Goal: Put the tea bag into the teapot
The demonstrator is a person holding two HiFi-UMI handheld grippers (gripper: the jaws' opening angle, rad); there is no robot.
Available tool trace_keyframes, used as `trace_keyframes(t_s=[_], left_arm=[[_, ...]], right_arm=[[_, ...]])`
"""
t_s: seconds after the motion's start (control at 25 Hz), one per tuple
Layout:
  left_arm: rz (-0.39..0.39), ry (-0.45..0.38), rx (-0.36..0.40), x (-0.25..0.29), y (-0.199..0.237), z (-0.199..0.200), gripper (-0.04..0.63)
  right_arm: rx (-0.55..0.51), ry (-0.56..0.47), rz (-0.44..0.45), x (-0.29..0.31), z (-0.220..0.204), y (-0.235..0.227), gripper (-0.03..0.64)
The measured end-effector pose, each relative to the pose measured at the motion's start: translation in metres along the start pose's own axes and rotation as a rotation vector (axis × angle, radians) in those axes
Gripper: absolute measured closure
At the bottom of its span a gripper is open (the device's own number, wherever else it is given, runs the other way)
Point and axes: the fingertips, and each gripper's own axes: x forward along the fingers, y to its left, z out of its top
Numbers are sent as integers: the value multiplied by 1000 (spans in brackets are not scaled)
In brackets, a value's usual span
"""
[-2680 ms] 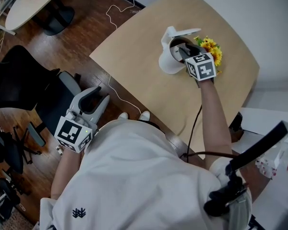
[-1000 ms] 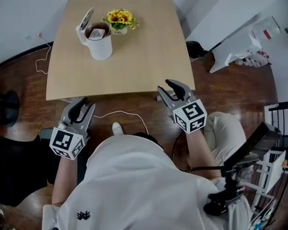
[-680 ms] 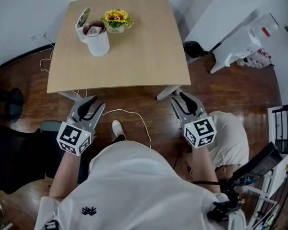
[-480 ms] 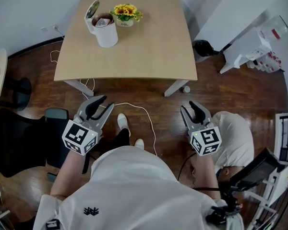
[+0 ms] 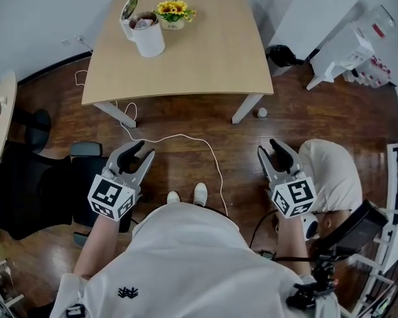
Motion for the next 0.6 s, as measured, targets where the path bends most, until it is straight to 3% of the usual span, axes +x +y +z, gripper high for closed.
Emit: trace_keyframes(t_s=[0.16,0.36,0.6], left_arm=[[-9,-52,25,-23,1,15,491],[-13,-99,-45,-49,8,15,491],[-40,-115,-31,-63,2,7,491]], right_arm=[[-13,-45,19,-17,18,31,459],[-63,-59,42,-26,32,69,431],[-54,-67,10,-46,36,91,431]])
